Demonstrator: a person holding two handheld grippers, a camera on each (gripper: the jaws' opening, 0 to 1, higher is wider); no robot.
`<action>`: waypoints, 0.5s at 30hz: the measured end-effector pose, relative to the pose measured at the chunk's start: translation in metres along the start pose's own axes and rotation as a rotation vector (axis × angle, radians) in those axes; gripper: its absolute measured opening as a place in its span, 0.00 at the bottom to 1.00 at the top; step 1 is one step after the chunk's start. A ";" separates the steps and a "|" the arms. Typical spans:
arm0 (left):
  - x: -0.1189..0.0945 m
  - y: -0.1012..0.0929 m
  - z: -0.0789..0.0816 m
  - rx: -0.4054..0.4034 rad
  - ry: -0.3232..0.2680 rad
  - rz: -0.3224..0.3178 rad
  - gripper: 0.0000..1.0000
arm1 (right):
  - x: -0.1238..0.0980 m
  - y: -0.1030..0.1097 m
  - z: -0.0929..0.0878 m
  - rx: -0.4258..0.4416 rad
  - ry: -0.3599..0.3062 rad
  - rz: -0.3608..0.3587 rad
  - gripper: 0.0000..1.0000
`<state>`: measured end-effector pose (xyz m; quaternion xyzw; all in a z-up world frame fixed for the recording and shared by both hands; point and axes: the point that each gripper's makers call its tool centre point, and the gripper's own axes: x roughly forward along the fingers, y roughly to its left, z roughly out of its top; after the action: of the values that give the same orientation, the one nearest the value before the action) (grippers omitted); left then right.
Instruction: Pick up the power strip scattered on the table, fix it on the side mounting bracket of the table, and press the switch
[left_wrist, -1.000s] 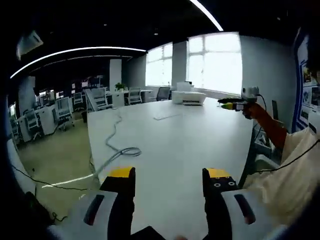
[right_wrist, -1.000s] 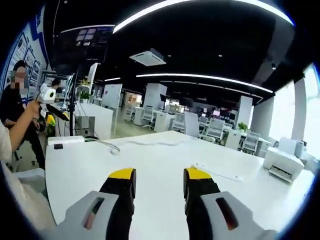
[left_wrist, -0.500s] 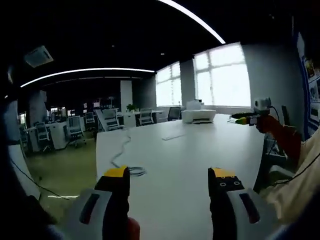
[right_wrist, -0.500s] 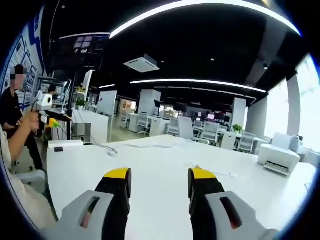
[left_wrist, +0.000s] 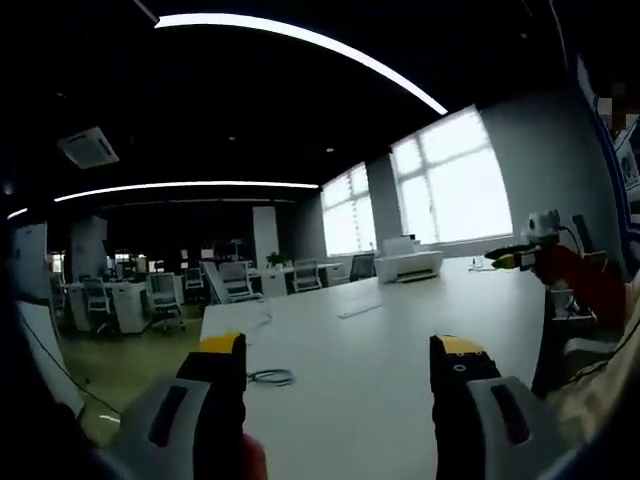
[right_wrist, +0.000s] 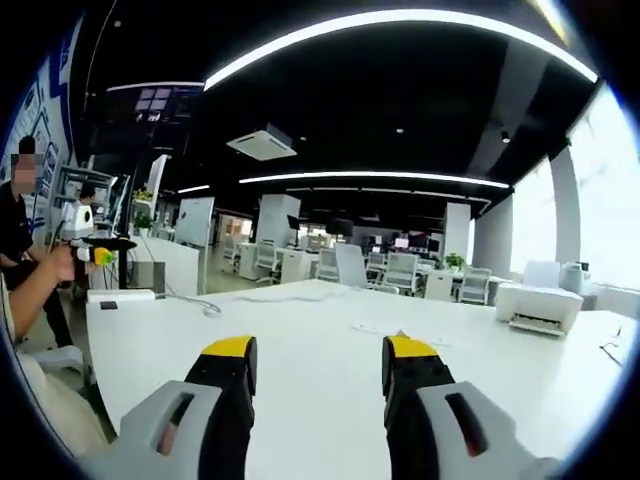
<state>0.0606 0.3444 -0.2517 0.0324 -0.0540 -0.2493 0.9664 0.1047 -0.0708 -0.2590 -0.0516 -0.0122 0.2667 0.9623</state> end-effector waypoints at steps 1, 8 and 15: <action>-0.001 0.001 -0.001 0.008 -0.015 0.011 0.81 | -0.001 -0.001 -0.001 0.006 -0.007 -0.002 0.47; 0.001 -0.008 -0.010 0.090 -0.042 -0.005 0.87 | -0.004 -0.004 -0.015 0.021 -0.016 -0.020 0.55; 0.004 -0.007 -0.018 0.083 -0.035 0.012 0.84 | -0.010 0.007 -0.016 0.006 -0.017 -0.018 0.63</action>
<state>0.0633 0.3371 -0.2697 0.0679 -0.0814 -0.2416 0.9646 0.0936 -0.0712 -0.2758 -0.0465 -0.0202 0.2582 0.9648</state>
